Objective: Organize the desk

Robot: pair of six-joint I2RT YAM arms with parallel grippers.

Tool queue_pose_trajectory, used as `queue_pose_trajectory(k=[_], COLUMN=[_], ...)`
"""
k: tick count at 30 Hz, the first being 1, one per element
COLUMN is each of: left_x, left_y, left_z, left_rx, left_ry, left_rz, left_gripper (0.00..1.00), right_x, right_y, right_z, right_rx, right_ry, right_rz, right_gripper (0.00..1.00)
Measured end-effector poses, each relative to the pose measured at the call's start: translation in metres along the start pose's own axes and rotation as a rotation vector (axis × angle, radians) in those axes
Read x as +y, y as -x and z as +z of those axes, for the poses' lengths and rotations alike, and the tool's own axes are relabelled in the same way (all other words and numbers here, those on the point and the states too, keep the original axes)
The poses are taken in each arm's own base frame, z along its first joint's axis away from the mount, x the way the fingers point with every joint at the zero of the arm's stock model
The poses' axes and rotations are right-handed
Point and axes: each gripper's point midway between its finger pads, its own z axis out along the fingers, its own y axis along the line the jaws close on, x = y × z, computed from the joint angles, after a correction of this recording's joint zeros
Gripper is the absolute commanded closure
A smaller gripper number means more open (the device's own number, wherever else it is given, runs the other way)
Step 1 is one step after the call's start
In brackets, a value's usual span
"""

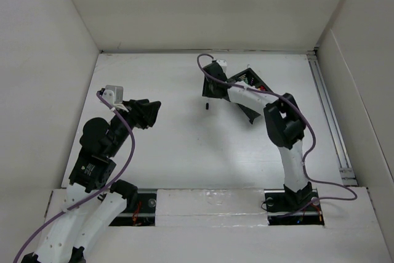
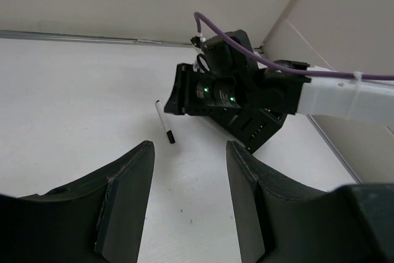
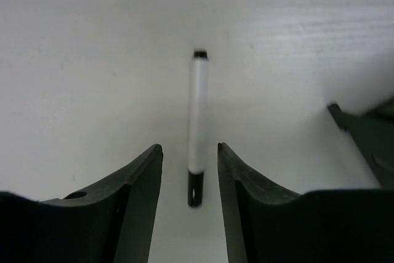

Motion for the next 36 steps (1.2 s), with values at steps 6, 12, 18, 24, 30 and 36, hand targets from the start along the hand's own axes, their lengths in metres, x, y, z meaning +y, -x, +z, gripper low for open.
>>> queue_pose_trajectory(k=[6,12,18,24,30,36], left_x=[0.0,0.0,0.0,-0.001,-0.001,-0.001], left_y=[0.001,0.001,0.001,0.003,0.003,0.003], left_z=[-0.001,-0.001,-0.001,-0.003,-0.003,-0.003], left_rx=[-0.005,-0.005,-0.005,-0.011,-0.012,-0.014], left_ry=[-0.002,-0.002,-0.002,-0.004,-0.005,-0.006], left_rz=[0.001,0.003,0.004,0.005,0.006,0.007], left_gripper=[0.54,0.54,0.54,0.54,0.54,0.54], right_x=[0.008,0.005,0.001,-0.003,-0.016,-0.033], right_y=[0.023,0.014,0.005,-0.009,-0.032,-0.057], right_z=[0.049,0.061,0.059,0.048,0.024,-0.014], right_rx=[0.009,0.055,0.099,0.109,0.13,0.159], right_ry=[-0.025,-0.067,-0.093,-0.106,-0.124,-0.067], right_rz=[-0.018,-0.052,-0.081,-0.106,-0.143,-0.122], right_gripper=[0.53,0.63,0.83,1.0,1.0,1.0])
